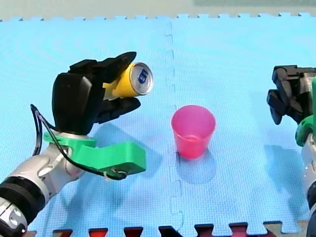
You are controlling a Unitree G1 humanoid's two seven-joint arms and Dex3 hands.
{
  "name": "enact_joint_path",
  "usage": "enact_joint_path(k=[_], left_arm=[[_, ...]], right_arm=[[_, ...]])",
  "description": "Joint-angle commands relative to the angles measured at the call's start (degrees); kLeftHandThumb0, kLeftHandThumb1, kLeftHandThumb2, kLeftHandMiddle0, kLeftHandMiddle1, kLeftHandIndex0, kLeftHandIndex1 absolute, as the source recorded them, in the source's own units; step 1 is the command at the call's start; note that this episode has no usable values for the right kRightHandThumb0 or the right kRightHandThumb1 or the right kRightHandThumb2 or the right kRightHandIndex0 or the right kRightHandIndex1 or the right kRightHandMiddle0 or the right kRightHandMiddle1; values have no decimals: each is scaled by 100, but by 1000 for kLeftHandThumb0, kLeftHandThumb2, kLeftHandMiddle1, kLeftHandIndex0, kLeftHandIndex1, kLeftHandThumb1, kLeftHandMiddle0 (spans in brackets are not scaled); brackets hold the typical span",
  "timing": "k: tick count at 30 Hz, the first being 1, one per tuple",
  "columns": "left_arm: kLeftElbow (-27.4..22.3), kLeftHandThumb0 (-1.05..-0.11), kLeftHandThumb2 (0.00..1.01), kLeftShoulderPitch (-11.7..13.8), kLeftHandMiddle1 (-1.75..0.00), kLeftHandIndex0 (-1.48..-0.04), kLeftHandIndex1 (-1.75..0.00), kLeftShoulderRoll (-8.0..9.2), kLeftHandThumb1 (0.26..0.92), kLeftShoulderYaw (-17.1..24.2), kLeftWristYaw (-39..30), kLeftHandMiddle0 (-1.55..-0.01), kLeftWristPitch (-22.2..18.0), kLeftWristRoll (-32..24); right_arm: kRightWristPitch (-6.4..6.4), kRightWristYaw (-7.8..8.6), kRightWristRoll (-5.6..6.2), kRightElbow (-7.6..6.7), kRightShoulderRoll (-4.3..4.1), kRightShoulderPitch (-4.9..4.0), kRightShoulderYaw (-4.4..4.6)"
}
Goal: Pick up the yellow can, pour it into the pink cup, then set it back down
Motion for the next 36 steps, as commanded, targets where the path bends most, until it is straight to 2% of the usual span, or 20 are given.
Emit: enact_joint_path(k=[1, 7, 14, 18, 23, 30, 36], left_arm=[[-85, -378, 0, 84, -273, -1202, -12, -23, 790, 116, -66, -1238, -81, -127], [-252, -386, 0, 379, -232, -1214, -9, -110, 779, 393, -370, -1250, -221, -468], [-439, -402, 1, 757, -193, -1221, -6, -209, 776, 818, -958, -1279, -610, -1044], [-460, -410, 1, 912, -157, -1219, -3, -264, 778, 939, -1099, -1262, -742, -1149], [-469, -392, 2, 1050, -127, -1215, 0, -323, 781, 1093, -1282, -1266, -874, -1272], [-578, -386, 3, 1261, -101, -1207, 0, -461, 788, 1395, -1905, -1278, -911, -1709], [-509, -381, 2, 1320, -80, -1195, 0, -535, 790, 1551, -2103, -1278, -983, -1836]], right_arm=[[36, -39, -27, -5, -36, -12, 23], [53, -77, -47, -11, -37, -14, 48], [74, -105, -64, -3, -42, -21, 58], [89, -105, -73, -3, -50, -27, 59], [118, -104, -73, 1, -52, -45, 59], [127, -106, -71, -7, -47, -48, 60], [122, -127, -83, -18, -50, -53, 76]])
